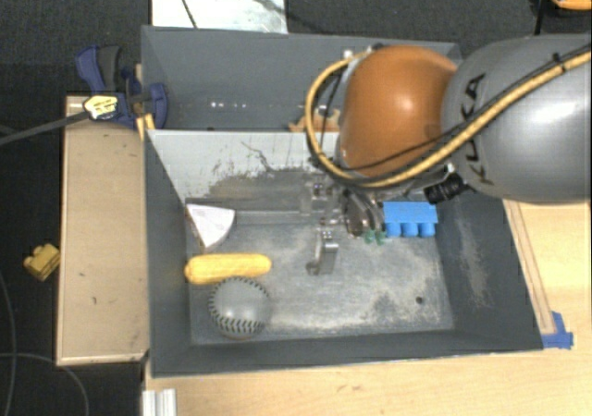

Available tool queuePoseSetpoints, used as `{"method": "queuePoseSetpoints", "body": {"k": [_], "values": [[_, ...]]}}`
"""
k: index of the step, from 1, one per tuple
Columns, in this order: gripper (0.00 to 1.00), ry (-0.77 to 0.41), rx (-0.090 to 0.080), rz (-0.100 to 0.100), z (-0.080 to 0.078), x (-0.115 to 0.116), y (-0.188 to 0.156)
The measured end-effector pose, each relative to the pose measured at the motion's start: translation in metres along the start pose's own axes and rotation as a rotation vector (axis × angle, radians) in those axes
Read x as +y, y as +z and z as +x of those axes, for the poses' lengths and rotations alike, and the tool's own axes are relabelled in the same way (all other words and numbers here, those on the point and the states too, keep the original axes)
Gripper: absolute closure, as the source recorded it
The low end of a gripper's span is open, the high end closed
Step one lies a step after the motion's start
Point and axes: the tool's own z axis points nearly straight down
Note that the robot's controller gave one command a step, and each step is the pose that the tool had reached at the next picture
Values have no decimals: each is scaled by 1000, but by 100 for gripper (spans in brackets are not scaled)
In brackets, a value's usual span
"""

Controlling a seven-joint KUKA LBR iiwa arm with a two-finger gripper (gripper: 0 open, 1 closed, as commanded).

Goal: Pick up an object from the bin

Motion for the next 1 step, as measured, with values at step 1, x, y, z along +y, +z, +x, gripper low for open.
{"method": "queuePoseSetpoints", "body": {"k": [1], "values": [[0,3,-7,-1,-1,-1,-5]]}}
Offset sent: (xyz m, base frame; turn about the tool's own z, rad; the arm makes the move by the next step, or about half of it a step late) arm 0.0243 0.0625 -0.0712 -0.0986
